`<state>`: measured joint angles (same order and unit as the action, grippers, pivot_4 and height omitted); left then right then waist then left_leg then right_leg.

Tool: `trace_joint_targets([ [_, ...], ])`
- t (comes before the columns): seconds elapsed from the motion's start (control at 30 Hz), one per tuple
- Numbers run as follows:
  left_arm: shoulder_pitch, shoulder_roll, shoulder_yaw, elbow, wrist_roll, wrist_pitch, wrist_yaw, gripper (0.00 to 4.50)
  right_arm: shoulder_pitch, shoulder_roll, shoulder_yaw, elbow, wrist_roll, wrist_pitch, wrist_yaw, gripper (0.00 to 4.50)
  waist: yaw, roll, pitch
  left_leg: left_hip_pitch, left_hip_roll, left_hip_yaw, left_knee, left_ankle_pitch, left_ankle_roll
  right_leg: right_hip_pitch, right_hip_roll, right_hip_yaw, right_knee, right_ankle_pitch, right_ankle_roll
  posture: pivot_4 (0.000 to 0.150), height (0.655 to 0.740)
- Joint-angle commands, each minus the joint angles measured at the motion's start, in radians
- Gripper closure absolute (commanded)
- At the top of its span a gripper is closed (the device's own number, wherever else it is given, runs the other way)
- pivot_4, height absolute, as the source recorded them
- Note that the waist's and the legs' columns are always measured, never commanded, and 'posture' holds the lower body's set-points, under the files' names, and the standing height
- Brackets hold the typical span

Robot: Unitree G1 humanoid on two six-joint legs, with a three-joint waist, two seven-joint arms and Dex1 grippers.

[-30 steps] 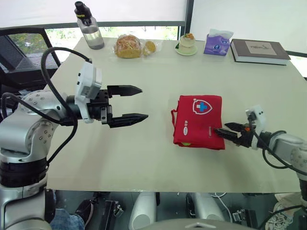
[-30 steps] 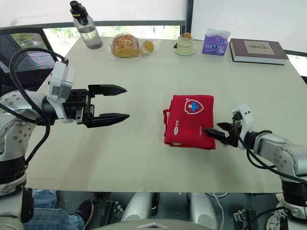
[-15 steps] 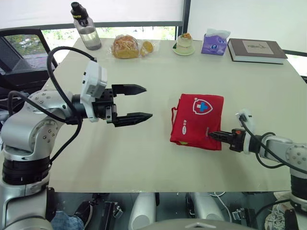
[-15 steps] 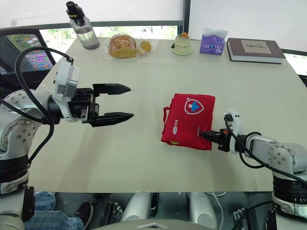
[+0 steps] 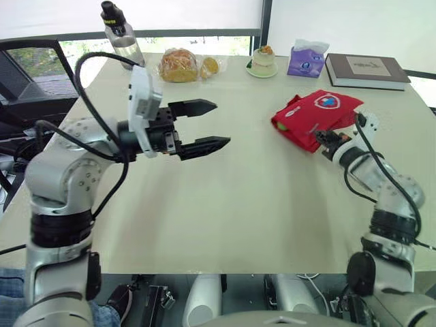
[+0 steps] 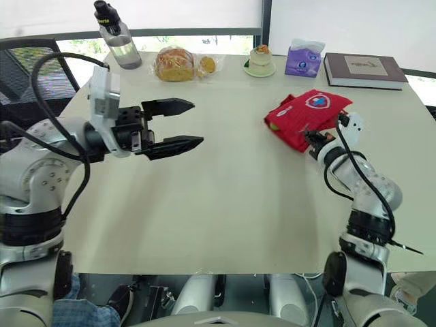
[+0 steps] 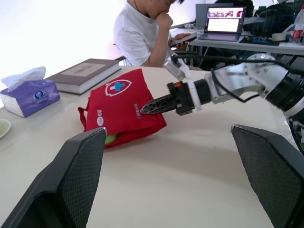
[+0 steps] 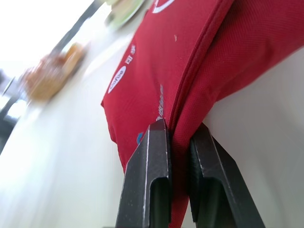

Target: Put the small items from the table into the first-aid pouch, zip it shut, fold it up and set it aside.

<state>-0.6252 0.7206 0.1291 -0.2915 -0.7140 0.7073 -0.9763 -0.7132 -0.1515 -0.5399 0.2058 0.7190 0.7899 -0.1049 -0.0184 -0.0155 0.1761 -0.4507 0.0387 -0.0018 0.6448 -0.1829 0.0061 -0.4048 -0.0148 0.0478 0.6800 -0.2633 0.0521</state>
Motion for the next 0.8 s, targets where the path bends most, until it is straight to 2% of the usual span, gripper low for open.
trace_joint_targets([
  [0.03,-0.029,-0.011,0.003,-0.003,0.018,-0.018,0.047,0.00,-0.125,0.006,-0.072,0.134,-0.034,-0.252,-0.055,4.46,-0.002,0.000,0.000,0.000,0.000,0.000,-0.001,0.000,0.000,0.000,0.000,0.001,0.000,0.000,0.000,0.150,0.7400],
  [0.2,-0.044,-0.027,0.000,0.007,0.039,-0.016,0.107,0.00,-0.248,-0.005,-0.149,0.425,-0.053,-0.504,-0.107,4.46,-0.016,0.000,0.000,0.000,0.000,0.002,-0.005,0.000,0.000,-0.002,0.000,0.002,-0.001,0.000,0.000,0.150,0.7400],
  [0.37,-0.047,-0.032,0.018,0.009,0.017,0.008,0.135,0.00,-0.277,-0.021,-0.176,0.546,-0.036,-0.590,-0.107,4.46,-0.023,0.000,0.000,0.000,0.000,0.005,-0.009,0.000,0.000,-0.004,-0.001,0.005,-0.001,0.000,0.000,0.150,0.7400],
  [0.47,-0.025,-0.020,0.023,-0.018,-0.014,0.030,0.119,0.00,-0.263,-0.025,-0.168,0.544,-0.032,-0.590,-0.097,3.27,-0.022,0.000,0.000,0.000,0.000,0.005,-0.009,0.000,0.000,-0.004,-0.001,0.005,-0.001,0.000,0.000,0.150,0.7400],
  [0.53,-0.012,-0.011,0.018,-0.025,-0.016,0.032,0.113,0.00,-0.247,-0.023,-0.163,0.524,-0.027,-0.580,-0.096,2.18,-0.022,0.000,0.000,0.000,0.000,0.006,-0.009,0.000,0.000,-0.004,-0.001,0.005,0.000,0.000,0.000,0.150,0.7400],
  [0.6,-0.002,-0.001,0.008,-0.023,-0.005,0.031,0.108,0.00,-0.224,-0.018,-0.156,0.484,-0.021,-0.562,-0.097,1.30,-0.023,0.000,0.000,0.001,0.000,0.006,-0.008,0.000,0.000,-0.004,-0.001,0.005,0.000,0.000,0.000,0.150,0.7400],
  [0.67,0.006,0.003,0.008,-0.018,-0.001,0.025,0.105,0.00,-0.179,-0.005,-0.143,0.397,-0.006,-0.523,-0.097,0.27,-0.022,0.000,0.000,0.001,0.000,0.005,-0.008,0.000,0.000,-0.004,-0.001,0.005,0.000,0.000,0.000,0.150,0.7400],
  [0.7,0.018,0.003,0.011,-0.016,0.004,0.021,0.107,0.00,-0.133,0.002,-0.115,0.314,-0.004,-0.485,-0.084,0.07,-0.022,0.000,0.000,0.001,0.000,0.005,-0.009,0.000,0.000,-0.004,-0.001,0.005,0.000,0.000,0.000,0.150,0.7400],
  [0.8,0.072,0.010,0.018,-0.026,0.026,0.010,0.122,0.00,-0.015,0.006,-0.031,0.119,-0.006,-0.385,-0.055,0.07,-0.024,0.000,0.000,0.001,0.000,0.006,-0.009,0.000,0.000,-0.004,-0.001,0.005,0.000,0.000,0.000,0.150,0.7400],
])
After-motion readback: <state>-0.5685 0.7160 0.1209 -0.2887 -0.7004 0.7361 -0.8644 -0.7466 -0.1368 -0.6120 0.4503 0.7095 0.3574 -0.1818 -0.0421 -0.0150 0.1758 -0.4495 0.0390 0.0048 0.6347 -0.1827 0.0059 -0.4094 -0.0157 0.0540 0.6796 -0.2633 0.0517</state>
